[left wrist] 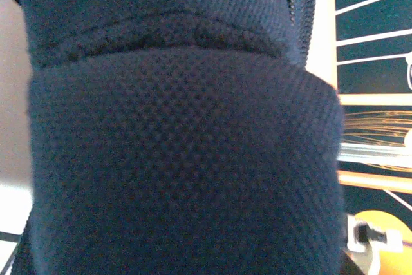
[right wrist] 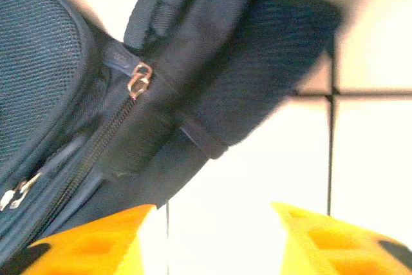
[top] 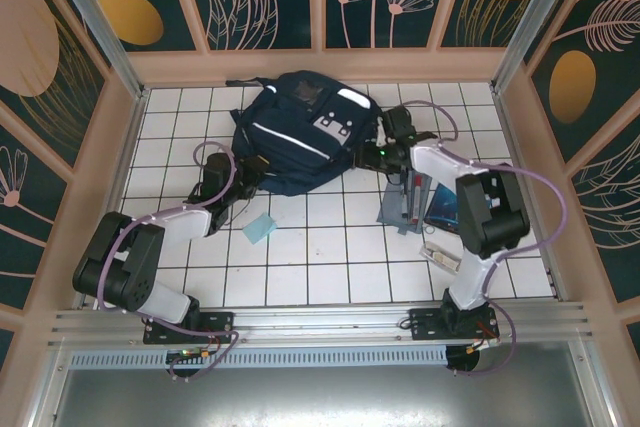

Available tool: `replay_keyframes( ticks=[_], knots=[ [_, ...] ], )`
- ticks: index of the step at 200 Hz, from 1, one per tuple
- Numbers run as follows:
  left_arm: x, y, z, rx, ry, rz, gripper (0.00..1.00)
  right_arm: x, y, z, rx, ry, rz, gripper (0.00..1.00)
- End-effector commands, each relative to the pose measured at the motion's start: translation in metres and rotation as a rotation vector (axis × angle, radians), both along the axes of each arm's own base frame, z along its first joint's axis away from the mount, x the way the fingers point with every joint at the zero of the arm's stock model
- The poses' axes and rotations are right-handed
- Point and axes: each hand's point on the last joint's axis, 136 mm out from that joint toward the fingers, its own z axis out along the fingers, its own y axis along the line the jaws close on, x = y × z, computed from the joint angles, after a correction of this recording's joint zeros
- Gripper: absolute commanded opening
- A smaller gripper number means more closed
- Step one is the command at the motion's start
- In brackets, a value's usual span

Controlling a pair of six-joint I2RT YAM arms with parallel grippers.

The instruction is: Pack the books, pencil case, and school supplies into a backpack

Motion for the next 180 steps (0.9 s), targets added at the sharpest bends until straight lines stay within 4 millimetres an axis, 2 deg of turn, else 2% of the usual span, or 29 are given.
replay_keyframes(
  ticks=[1, 9, 18, 24, 34, 42, 64, 76, 90, 107, 141, 162, 180],
  knots=[
    [0.005, -0.009, 0.021, -0.053, -0.074, -0.002, 0.0, -0.016, -0.007, 0.041, 0.116, -0.082, -0.083, 0.74],
    [0.004, -0.015, 0.02, -0.066, -0.07, -0.007, 0.03, -0.024, -0.007, 0.044, 0.146, -0.086, -0.097, 0.81],
    [0.001, -0.025, 0.018, -0.086, -0.065, -0.021, 0.12, -0.03, -0.008, 0.046, 0.169, -0.092, -0.11, 0.84],
    [-0.002, -0.033, 0.019, -0.1, -0.063, -0.037, 0.23, -0.032, -0.009, 0.044, 0.177, -0.091, -0.118, 0.84],
    [-0.01, -0.046, 0.018, -0.116, -0.053, -0.066, 0.51, -0.032, -0.01, 0.04, 0.185, -0.09, -0.134, 0.85],
    [-0.017, -0.056, 0.016, -0.121, -0.036, -0.091, 0.64, -0.031, -0.008, 0.036, 0.198, -0.082, -0.143, 0.85],
    [-0.046, -0.086, 0.013, -0.111, 0.004, -0.186, 0.77, -0.021, 0.0, 0.03, 0.254, -0.09, -0.154, 0.86],
    [-0.066, -0.105, 0.012, -0.084, 0.022, -0.286, 0.8, -0.013, 0.002, 0.021, 0.253, -0.087, -0.169, 0.86],
    [-0.087, -0.116, 0.007, 0.0, 0.05, -0.406, 0.81, -0.001, 0.001, 0.012, 0.23, -0.082, -0.191, 0.86],
    [-0.099, -0.108, 0.002, 0.153, 0.057, -0.488, 0.83, 0.012, -0.003, 0.0, 0.187, -0.079, -0.218, 0.86],
    [-0.098, -0.081, 0.01, 0.508, 0.035, -0.573, 0.84, 0.042, -0.017, -0.015, 0.134, -0.114, -0.286, 0.86],
    [-0.082, -0.058, 0.024, 0.703, -0.025, -0.53, 0.85, 0.067, -0.017, -0.016, 0.134, -0.147, -0.273, 0.85],
    [-0.06, -0.04, 0.039, 0.824, -0.081, -0.424, 0.92, 0.09, -0.011, -0.011, 0.149, -0.17, -0.239, 0.8]
  ],
)
